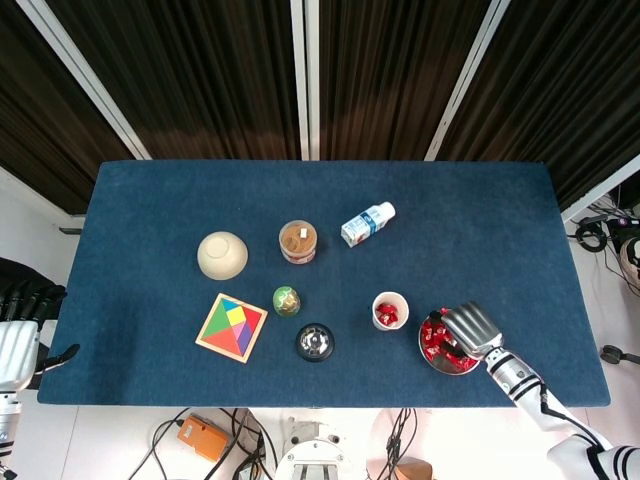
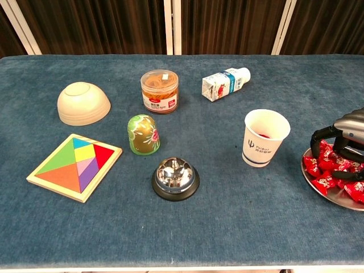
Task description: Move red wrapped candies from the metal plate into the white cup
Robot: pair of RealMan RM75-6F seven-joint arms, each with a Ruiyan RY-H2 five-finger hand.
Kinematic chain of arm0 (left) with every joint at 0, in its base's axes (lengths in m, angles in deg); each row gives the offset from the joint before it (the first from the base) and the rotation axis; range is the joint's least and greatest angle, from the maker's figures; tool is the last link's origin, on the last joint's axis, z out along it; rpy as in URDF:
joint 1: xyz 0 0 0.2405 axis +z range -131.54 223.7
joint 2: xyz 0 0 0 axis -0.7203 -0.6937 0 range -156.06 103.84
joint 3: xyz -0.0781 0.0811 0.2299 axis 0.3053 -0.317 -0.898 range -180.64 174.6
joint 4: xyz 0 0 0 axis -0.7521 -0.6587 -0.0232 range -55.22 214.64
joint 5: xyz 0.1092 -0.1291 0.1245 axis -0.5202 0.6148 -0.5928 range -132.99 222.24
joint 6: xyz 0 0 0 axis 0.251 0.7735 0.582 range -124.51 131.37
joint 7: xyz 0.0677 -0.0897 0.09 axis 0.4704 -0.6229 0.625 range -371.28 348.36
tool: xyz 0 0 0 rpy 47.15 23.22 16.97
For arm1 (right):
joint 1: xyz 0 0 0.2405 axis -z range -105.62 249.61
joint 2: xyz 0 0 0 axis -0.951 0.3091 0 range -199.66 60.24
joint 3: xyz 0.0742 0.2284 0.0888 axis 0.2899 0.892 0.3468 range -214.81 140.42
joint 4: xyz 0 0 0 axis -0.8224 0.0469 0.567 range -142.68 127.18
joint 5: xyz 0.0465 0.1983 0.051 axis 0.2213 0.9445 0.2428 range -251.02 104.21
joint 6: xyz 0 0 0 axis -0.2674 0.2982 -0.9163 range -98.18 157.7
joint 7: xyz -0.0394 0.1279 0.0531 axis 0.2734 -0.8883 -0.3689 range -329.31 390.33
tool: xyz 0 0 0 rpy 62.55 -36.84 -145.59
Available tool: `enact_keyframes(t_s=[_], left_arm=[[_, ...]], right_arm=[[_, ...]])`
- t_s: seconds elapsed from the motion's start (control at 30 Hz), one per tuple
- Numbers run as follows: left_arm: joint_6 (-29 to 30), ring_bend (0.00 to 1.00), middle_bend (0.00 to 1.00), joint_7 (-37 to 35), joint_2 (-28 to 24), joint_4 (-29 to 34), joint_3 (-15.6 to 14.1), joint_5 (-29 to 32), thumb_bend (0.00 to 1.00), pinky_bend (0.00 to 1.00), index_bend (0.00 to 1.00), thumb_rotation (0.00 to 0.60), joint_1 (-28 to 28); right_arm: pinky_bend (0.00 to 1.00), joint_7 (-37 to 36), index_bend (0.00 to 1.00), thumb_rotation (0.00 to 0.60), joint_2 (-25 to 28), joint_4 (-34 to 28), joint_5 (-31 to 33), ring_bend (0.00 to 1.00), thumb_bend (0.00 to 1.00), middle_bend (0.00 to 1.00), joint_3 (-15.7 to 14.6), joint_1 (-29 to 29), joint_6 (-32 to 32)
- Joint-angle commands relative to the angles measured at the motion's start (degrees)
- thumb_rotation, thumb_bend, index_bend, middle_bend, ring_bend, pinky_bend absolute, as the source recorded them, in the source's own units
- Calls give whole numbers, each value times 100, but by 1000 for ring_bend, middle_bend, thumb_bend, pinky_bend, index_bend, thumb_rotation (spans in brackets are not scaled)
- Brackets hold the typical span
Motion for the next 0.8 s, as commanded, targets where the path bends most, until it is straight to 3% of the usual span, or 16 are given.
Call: enact_keyframes(t_s=[0.03, 0.17, 0.5, 0.8], left_arm=[[-4, 18, 162, -2, 5, -6, 0, -1, 7, 0, 231, 600, -1], [-3, 18, 162, -10, 11, -18, 7, -4, 7, 0, 231, 600, -4], [-8, 16, 162, -25, 18, -44, 15, 4, 7, 0, 231, 600, -1], [5, 15, 162, -17, -1, -15, 26, -29, 7, 0, 231, 600, -15]], right_arm=[[1000, 13, 498, 600, -4, -3, 13, 1000, 443, 916, 9, -6, 16], [1000, 81, 518, 600, 13, -22, 73, 1000, 457, 916, 28, -10, 57], [1000, 69, 669, 600, 65, -63, 119, 1000, 610, 916, 106, 3, -13], [1000, -276, 675, 600, 652, -907, -303, 1000, 610, 916, 515, -139, -640]])
